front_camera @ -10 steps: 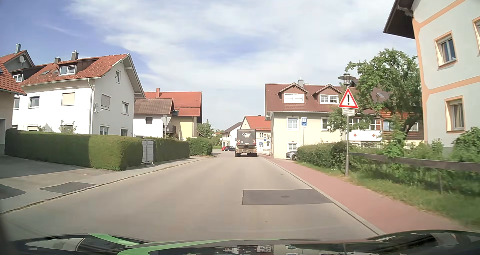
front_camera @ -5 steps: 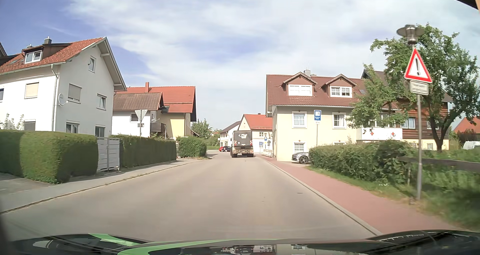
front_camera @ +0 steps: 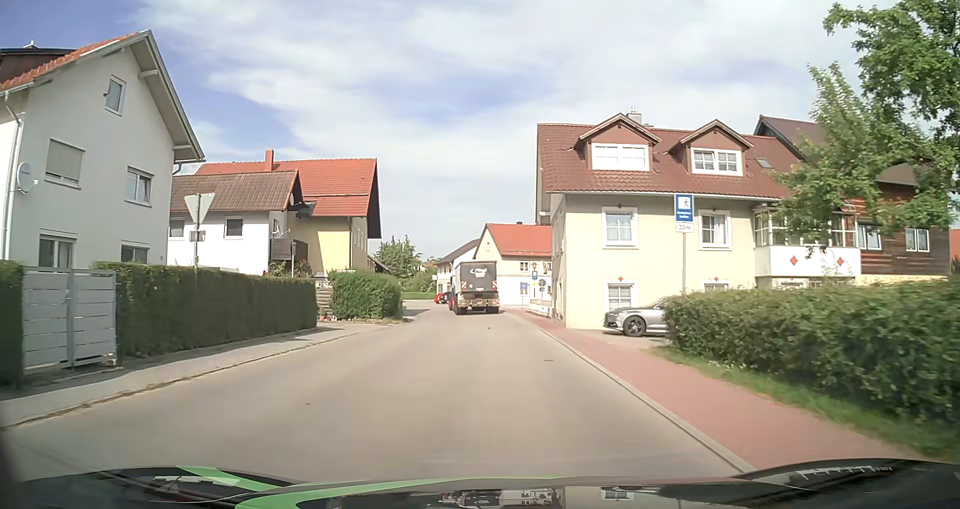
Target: Follow the waypoints while adhering to traffic rules and regulations
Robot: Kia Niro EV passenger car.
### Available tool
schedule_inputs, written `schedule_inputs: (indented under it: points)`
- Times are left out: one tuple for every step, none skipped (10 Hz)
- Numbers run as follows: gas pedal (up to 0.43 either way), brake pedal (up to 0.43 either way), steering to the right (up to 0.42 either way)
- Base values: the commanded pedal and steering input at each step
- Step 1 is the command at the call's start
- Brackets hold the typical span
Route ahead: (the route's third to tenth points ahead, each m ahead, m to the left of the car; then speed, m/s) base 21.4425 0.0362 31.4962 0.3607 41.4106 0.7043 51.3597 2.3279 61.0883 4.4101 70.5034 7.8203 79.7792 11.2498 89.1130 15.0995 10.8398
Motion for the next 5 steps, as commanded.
schedule_inputs:
  points:
    - [0.138, 0.000, -0.003]
    - [0.130, 0.000, -0.003]
    - [0.130, 0.000, -0.002]
    - [0.110, 0.000, -0.003]
    - [0.110, 0.000, -0.003]
